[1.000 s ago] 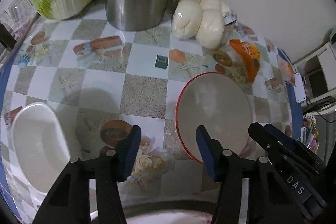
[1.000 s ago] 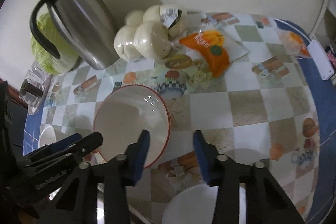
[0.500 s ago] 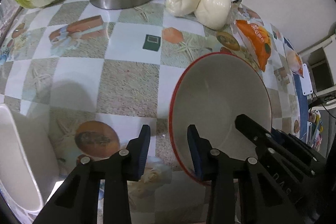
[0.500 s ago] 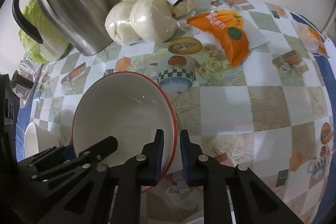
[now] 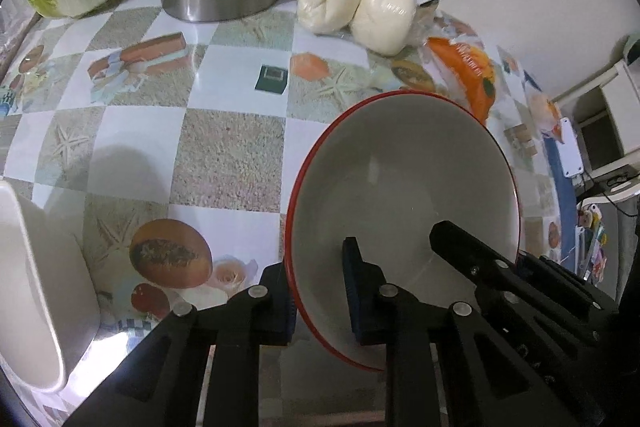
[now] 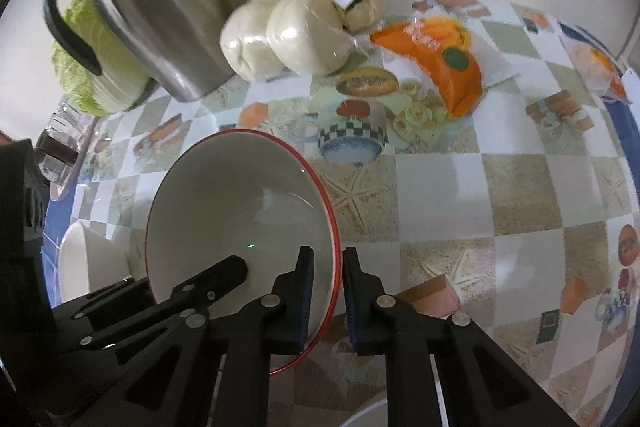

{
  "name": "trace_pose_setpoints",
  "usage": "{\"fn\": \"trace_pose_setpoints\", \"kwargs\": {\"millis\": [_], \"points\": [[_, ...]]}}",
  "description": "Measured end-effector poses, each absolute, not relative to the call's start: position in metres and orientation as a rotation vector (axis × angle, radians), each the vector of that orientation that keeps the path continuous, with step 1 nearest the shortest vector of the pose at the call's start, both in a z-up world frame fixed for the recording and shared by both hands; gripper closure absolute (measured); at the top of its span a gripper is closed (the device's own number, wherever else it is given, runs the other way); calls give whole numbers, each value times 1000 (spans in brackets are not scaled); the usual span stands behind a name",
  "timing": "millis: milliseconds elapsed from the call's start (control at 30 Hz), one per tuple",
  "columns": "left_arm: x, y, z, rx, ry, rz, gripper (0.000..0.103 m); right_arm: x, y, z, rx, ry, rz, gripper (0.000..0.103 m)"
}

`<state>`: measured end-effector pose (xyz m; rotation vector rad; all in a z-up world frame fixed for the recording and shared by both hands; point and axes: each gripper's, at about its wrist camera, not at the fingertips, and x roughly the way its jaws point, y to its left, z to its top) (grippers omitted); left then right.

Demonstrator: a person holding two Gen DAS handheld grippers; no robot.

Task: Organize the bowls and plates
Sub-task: 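Close both tools on the red-rimmed bowl's rim and lift it, then carry the red-rimmed bowl over the basin and lower it onto the plate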

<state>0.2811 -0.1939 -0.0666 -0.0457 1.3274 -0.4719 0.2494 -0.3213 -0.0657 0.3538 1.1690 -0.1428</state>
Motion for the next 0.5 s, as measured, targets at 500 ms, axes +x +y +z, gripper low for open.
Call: {"fn": "trace_pose_setpoints", "kwargs": {"millis": [500], "points": [[220,-159,10,-110,1154,-481,82,191,-293,11,310,1053,-98,87]]}}
